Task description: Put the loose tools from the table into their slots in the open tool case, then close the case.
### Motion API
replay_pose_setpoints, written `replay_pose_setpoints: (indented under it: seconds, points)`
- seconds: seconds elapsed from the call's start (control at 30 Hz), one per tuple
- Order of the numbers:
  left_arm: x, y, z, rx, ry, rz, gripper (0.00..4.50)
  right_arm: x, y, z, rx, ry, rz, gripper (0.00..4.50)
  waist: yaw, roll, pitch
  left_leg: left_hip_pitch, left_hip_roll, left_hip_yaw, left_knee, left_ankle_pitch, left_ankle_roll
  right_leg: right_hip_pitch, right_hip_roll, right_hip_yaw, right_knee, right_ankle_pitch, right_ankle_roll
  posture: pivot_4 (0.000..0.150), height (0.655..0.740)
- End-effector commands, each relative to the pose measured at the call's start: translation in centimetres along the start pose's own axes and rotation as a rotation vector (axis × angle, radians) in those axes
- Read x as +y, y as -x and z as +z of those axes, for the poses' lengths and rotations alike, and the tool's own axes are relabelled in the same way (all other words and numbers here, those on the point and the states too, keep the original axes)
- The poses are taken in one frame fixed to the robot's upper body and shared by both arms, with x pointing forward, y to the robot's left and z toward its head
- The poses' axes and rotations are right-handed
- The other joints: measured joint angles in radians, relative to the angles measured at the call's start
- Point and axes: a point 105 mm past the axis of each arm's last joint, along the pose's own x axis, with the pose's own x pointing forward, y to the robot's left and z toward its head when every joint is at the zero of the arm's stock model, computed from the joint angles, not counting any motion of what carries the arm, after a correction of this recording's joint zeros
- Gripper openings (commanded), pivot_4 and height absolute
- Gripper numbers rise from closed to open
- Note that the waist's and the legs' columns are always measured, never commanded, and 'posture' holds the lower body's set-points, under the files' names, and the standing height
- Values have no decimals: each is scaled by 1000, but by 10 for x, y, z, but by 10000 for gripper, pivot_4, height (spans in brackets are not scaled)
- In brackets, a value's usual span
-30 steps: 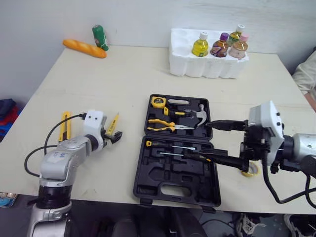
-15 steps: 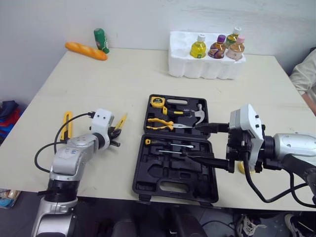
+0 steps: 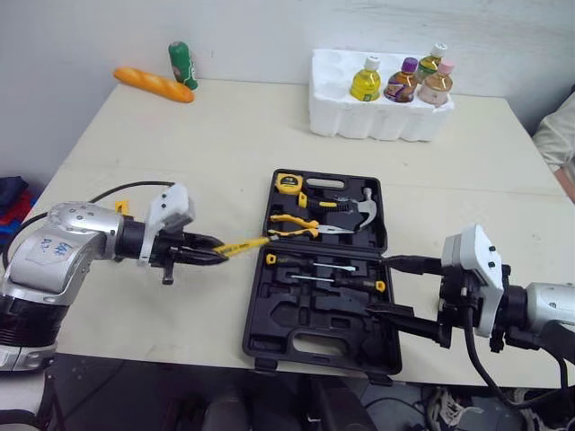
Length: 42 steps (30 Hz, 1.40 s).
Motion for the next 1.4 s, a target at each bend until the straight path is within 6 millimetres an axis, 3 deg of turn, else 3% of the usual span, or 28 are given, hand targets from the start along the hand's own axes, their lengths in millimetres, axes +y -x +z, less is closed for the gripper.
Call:
replay_pose_setpoints:
  seconds: [0.03,0.3,0.53,0.9,1.4]
  points:
    - [-18,-14,12,59,-123,-178,5372,9,5,2,-4,37,-15,45000,4,0,0,0,0,0,0,0,0,0,0,0,0,0,0,1500,7339]
    - [-16,-56,9,250,-166,-275,5372,19,9,-11,29,-3,-46,45000,12,0,0,0,-1,0,2,0,2,0,2,3,1,1,2,1500,7339]
    - [9,-82,7,314,-190,-150,5372,24,10,-15,26,-22,-79,45000,16,0,0,0,-1,-1,3,0,2,0,2,4,2,1,4,1500,7339]
    - [2,-95,14,271,-150,-156,5372,21,14,-23,43,-46,-105,45000,17,0,0,0,-1,-1,5,1,3,1,2,4,5,0,4,1500,7339]
    - [-3,-88,25,263,-211,-199,5372,17,13,-25,44,-48,-105,45000,17,0,0,0,-2,-1,5,1,3,1,2,4,6,0,4,1500,7339]
